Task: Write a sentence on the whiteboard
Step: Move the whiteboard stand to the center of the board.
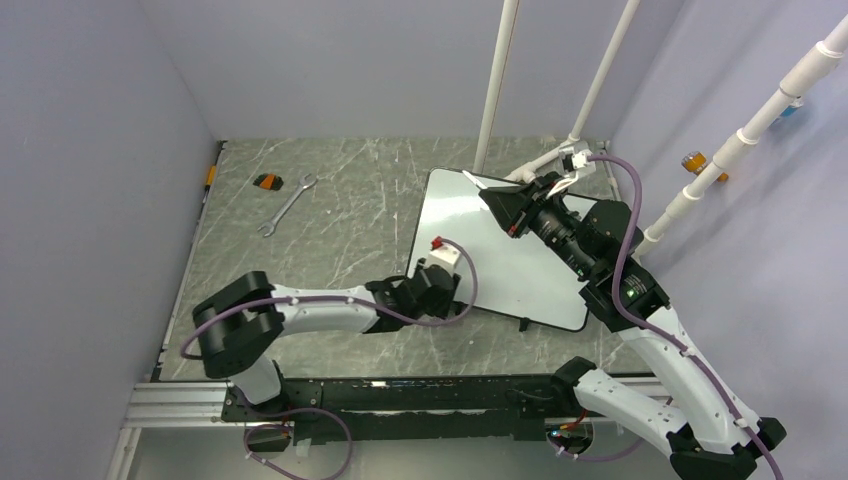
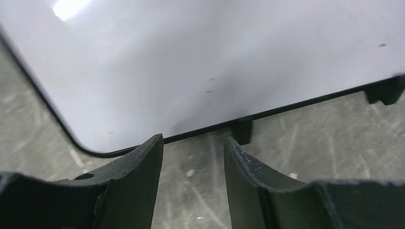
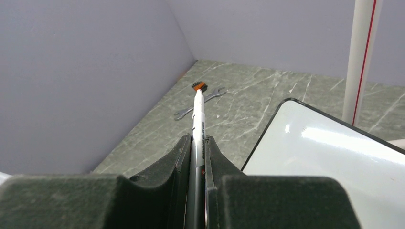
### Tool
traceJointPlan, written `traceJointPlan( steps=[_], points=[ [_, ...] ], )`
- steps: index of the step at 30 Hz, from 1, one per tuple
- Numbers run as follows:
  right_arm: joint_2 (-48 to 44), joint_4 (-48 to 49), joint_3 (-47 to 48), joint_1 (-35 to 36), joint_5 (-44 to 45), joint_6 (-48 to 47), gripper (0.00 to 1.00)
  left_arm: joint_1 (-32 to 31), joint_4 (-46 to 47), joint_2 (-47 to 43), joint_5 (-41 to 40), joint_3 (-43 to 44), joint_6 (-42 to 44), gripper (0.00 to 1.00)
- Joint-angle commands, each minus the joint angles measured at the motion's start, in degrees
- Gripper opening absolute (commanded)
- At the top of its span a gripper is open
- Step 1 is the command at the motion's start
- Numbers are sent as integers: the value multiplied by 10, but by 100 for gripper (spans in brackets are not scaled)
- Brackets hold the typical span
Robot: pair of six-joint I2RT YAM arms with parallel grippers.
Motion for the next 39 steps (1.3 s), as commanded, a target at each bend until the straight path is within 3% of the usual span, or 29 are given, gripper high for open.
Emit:
traceJointPlan(
  steps=[1, 22, 25, 29, 39],
  points=[
    [-11, -10, 25, -2, 18, -8, 0, -36, 2, 55, -20, 61, -6, 52],
    [-8, -19, 21, -1, 19, 2, 0, -64, -81, 182, -56, 168, -60, 29],
    [-6, -19, 21, -1, 18, -1, 0, -64, -90, 188, -65, 174, -66, 21],
    [-2, -16, 19, -1, 17, 0, 0, -64, -113, 199, -76, 183, -82, 0],
    [4, -13, 20, -1, 16, 4, 0, -62, -214, 154, -160, 138, -201, 0]
  ],
)
